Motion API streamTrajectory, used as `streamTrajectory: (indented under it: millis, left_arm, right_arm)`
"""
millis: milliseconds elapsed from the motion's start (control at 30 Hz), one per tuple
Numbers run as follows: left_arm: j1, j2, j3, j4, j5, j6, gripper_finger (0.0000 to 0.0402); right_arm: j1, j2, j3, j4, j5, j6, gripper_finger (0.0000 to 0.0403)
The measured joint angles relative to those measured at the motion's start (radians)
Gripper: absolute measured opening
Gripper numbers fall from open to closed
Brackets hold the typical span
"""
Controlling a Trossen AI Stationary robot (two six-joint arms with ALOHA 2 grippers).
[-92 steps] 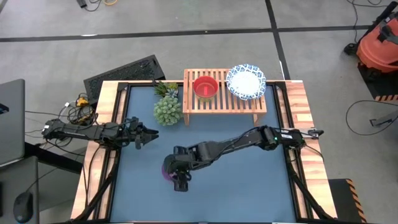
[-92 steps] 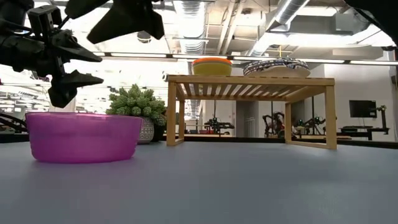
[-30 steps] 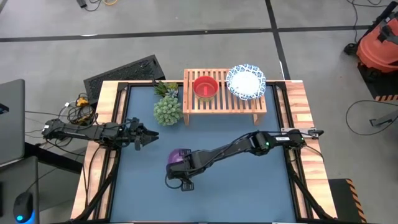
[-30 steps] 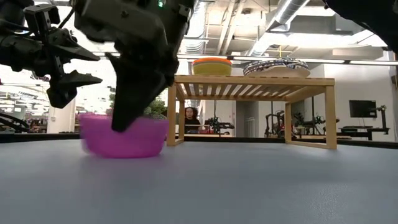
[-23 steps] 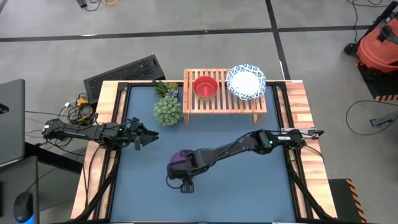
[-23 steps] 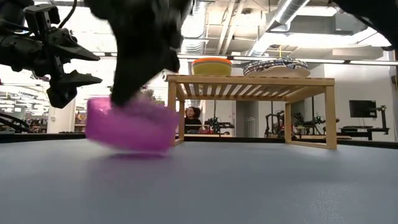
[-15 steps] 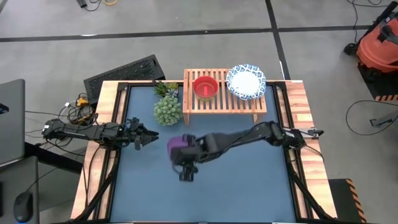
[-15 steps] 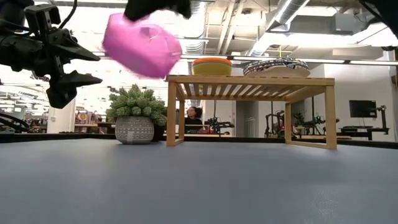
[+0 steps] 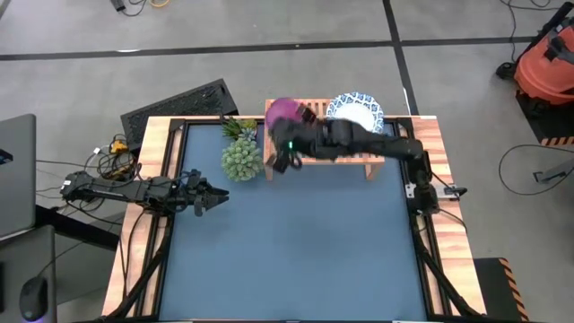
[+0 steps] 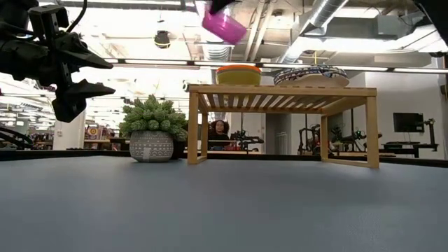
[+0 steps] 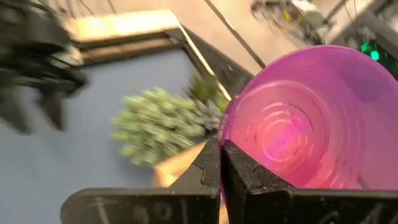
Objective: Place and stack bowls onto a shelf
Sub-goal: Stack the violet bowl on top of the orange bowl on the shelf
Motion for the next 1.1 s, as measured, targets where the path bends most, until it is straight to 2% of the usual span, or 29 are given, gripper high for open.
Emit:
streamTrajectory:
  millis: [133, 300, 467, 600, 1100]
  left_arm:
    - [0.0, 0.0, 0.0, 0.0, 0.0, -0.001, 0.0197]
    - [0.0, 0.0, 0.0, 0.0, 0.0, -0.001, 0.0197]
    - [0.0, 0.0, 0.0, 0.001, -0.015, 0.0, 0.0197]
    - [0.0, 0.0, 0.0, 0.004, -0.048, -0.001, 0.0197]
    - [0.0, 0.0, 0.0, 0.008, -0.067, -0.003, 0.0197]
  right_arm:
    - [-0.1, -0.002, 0.0, -0.061, -0.077, -0.002, 0.002]
    - [-0.187, -0.001, 0.0, -0.163, -0.248, -0.002, 0.002]
    - [-0.222, -0.001, 0.0, -0.215, -0.273, -0.004, 0.002]
    - [-0.242, -0.001, 0.0, -0.231, -0.345, -0.04, 0.002]
    - [-0.267, 0.0, -0.027, -0.22, -0.397, -0.108, 0.002]
